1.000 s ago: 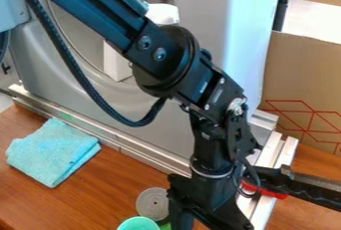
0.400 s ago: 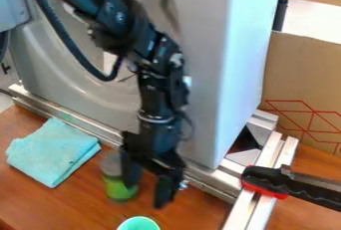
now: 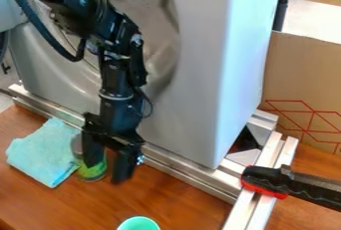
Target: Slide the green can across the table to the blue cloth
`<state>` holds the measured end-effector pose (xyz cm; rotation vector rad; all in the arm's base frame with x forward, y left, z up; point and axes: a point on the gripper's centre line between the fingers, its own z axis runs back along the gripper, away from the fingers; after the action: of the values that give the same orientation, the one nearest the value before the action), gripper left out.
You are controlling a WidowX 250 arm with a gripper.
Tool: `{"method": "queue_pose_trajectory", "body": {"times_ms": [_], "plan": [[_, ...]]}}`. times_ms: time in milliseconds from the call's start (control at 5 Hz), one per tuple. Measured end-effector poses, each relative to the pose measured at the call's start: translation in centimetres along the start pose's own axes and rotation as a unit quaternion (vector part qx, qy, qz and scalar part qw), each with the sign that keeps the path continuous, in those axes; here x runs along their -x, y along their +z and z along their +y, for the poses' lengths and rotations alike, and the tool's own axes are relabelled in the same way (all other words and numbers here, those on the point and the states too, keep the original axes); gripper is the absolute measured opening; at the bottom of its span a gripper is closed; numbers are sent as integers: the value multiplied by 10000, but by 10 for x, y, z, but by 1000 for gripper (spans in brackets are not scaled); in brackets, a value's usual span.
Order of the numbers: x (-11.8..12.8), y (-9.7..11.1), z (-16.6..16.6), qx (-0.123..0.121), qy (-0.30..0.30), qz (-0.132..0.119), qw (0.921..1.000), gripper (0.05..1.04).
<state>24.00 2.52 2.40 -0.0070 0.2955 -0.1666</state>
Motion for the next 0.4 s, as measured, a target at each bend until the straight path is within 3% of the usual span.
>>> {"method": "queue_pose_trajectory", "body": {"times_ms": [200,400], "plan": [[6,-1,8,83,21,89,9999,1000],[12,7,7,103,-40,-75,9999,1000]]}}
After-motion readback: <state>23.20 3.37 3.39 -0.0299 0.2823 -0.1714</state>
